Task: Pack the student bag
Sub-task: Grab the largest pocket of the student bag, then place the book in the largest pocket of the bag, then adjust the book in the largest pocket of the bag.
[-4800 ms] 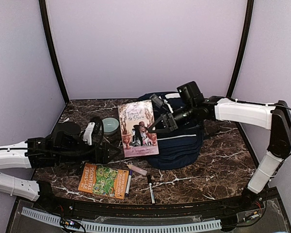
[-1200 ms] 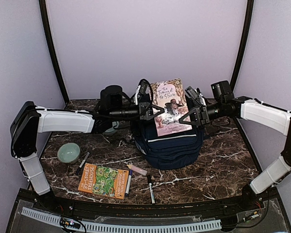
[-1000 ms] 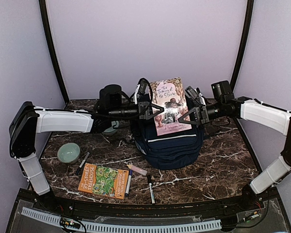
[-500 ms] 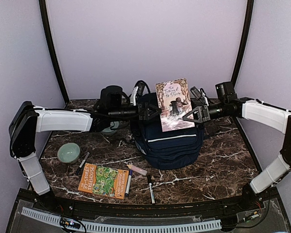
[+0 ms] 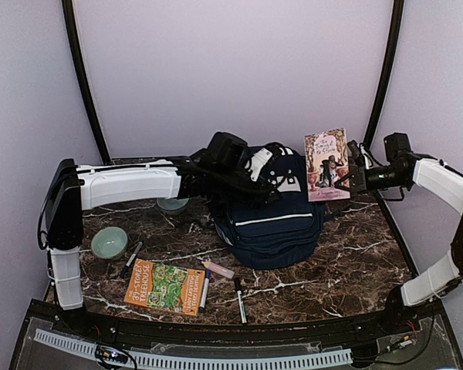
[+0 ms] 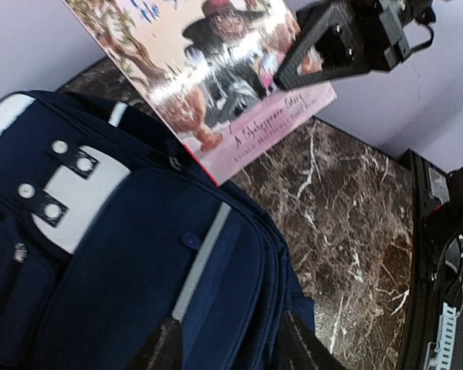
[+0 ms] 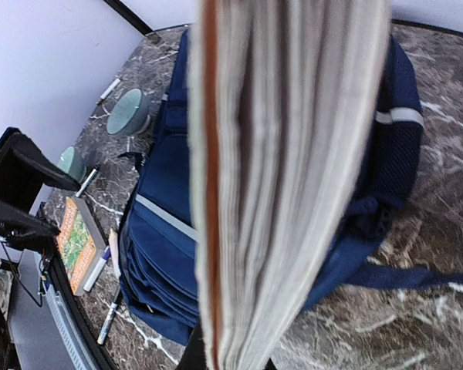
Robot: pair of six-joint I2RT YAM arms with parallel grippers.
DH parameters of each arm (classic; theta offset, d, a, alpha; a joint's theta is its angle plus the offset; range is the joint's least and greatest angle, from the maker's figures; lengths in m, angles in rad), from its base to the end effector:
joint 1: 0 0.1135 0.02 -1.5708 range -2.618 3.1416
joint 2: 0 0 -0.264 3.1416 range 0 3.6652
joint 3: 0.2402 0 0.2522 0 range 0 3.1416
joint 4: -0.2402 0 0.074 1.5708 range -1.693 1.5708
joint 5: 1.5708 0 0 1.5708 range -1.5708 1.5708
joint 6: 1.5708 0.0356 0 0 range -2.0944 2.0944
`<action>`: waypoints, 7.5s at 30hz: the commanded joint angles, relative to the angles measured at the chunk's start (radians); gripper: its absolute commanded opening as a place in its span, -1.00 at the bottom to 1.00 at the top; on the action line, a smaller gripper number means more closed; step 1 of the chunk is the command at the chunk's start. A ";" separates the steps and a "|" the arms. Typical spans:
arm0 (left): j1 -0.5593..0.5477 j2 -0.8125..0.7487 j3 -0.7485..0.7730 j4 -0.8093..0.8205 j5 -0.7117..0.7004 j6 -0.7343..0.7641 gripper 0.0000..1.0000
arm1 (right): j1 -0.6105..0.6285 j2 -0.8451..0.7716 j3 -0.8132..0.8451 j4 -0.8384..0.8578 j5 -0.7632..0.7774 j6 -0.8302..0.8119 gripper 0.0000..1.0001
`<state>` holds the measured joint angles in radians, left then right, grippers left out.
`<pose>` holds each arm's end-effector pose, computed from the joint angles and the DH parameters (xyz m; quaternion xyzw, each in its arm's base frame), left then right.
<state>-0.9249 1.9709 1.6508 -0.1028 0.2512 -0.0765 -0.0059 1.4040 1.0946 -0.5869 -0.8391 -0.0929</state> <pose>0.2777 -0.3832 0.2920 0.4049 0.7313 -0.3509 0.4221 0.2890 0.0248 0.2800 -0.1721 0.8552 0.3690 0.3208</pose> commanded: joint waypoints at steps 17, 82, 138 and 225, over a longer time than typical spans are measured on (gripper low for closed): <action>-0.087 0.273 0.249 -0.383 0.013 0.216 0.02 | -0.028 -0.199 -0.180 0.117 0.067 -0.016 -1.00; -0.051 0.160 0.558 -0.277 -0.553 0.195 -1.00 | 0.030 -0.249 0.143 -0.365 -0.328 -0.189 -1.00; 0.009 -0.047 0.335 0.065 -0.328 0.038 -1.00 | 0.450 -0.037 -0.288 0.123 -0.215 0.152 -1.00; -0.098 -0.347 -0.230 0.197 -0.239 0.000 -1.00 | 0.695 -0.126 -0.283 0.121 0.574 -0.453 -0.31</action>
<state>-1.0126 1.7164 1.4380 -0.0227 -0.0452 -0.0647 0.6498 1.2774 0.8391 -0.5499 -0.3553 -0.4778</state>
